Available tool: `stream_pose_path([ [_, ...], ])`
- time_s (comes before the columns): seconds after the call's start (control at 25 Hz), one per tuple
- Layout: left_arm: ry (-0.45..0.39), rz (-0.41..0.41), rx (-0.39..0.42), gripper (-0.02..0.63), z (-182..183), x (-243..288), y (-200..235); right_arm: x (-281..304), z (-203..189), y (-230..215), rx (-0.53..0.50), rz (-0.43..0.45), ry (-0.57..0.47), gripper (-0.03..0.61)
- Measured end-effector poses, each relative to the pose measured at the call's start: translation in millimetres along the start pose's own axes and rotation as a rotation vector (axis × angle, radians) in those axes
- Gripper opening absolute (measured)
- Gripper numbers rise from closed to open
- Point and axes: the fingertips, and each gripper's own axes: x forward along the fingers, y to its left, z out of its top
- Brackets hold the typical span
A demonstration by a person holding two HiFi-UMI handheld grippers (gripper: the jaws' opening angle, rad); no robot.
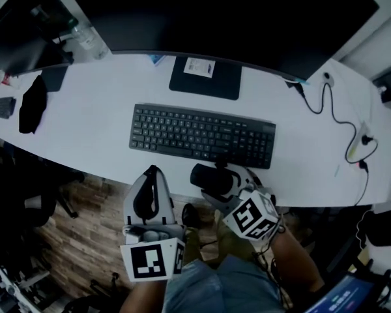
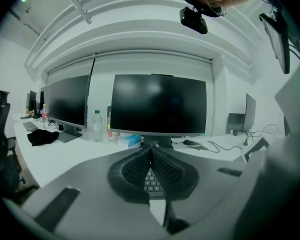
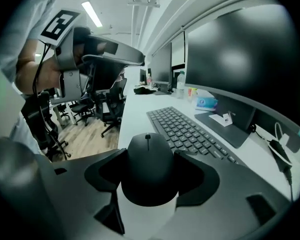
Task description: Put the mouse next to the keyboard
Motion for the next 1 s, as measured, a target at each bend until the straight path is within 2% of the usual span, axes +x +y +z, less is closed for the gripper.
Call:
stream_pose_path([
  [0.24, -0.099, -0.07, 0.027, 0.005, 45.1, -5.0, -19.4, -44.3, 48.1, -28.1, 0.045, -0.155, -0.114, 0.307],
  [0.52, -0.217, -0.184, 0.062, 0.005, 96.5, -5.2, -59.0, -117.9, 82.3, -72.9, 0.048, -0.375, -0.173, 0.307],
  [0.76, -0.28, -0.279, 0.089, 0.005, 121.5, -2.8, -92.8, -170.1, 80.2, -101.2, 0.073, -0.531, -0.189, 0.307],
  [1.0, -0.292, -0.37, 0.101, 0.005, 125.6, 2.5, -127.5, -204.0, 56.9, -116.8, 0.116, -0.65, -0.178, 0.307],
])
